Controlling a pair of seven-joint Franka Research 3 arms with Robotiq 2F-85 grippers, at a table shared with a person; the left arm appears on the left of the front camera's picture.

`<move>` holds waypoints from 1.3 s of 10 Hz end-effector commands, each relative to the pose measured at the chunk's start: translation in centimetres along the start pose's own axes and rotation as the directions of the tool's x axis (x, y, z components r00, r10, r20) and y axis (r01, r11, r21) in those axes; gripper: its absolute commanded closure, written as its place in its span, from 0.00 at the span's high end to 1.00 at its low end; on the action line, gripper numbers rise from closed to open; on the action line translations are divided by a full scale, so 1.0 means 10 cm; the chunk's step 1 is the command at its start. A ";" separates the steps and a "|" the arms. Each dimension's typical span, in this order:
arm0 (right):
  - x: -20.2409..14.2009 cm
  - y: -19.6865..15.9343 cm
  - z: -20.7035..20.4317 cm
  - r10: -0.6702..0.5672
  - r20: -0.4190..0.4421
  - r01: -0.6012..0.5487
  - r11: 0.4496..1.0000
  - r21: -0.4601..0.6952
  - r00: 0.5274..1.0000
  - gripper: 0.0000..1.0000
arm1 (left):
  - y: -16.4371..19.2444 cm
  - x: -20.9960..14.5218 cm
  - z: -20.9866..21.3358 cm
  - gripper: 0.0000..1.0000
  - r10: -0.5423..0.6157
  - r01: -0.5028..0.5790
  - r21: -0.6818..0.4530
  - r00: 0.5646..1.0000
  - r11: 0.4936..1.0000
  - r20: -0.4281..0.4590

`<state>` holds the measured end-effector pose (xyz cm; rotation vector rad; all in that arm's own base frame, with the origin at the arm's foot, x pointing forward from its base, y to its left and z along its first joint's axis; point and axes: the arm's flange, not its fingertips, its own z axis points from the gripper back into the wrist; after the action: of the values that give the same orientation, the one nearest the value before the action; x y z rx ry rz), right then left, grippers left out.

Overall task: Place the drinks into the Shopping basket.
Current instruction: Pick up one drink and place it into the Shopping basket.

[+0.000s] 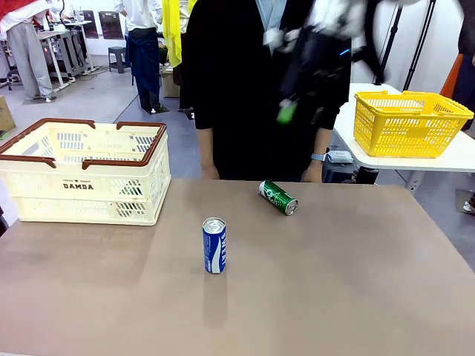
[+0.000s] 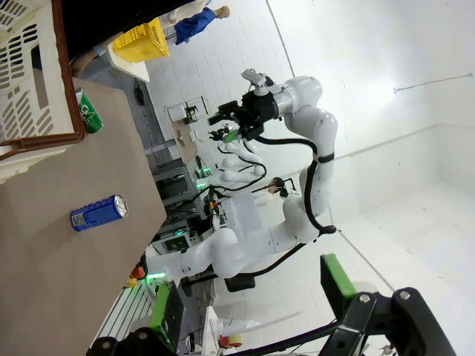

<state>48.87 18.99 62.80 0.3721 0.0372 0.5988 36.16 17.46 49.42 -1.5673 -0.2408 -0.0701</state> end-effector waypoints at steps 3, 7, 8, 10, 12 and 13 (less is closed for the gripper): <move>-1.56 -2.16 0.81 -0.547 0.172 0.369 0.732 0.572 0.819 1.00 | -0.04 0.00 -0.02 1.00 0.010 -0.010 -0.012 1.000 1.000 0.008; -3.48 -3.53 0.55 -0.716 0.185 0.148 0.376 0.915 0.674 1.00 | -0.04 0.00 -0.02 1.00 0.010 -0.010 -0.012 1.000 1.000 0.008; -3.69 -3.66 0.33 -0.705 0.176 0.116 0.345 0.931 0.687 1.00 | -0.04 0.00 -0.02 1.00 0.010 -0.010 -0.012 1.000 1.000 0.008; -3.84 -3.66 0.47 -0.727 0.124 0.260 0.393 0.882 0.676 1.00 | -0.04 0.00 -0.02 1.00 0.010 -0.010 -0.012 1.000 1.000 0.008; -3.84 -3.66 0.47 -0.727 0.124 0.260 0.393 0.882 0.676 1.00 | -0.04 0.00 -0.02 1.00 0.010 -0.010 -0.012 1.000 1.000 0.008; -3.84 -3.66 0.47 -0.727 0.124 0.260 0.393 0.882 0.676 1.00 | -0.04 0.00 -0.02 1.00 0.010 -0.010 -0.012 1.000 1.000 0.008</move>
<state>37.82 -31.92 51.23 1.4251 -0.0986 -0.2333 36.17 17.44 49.42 -1.5666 -0.2404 -0.0701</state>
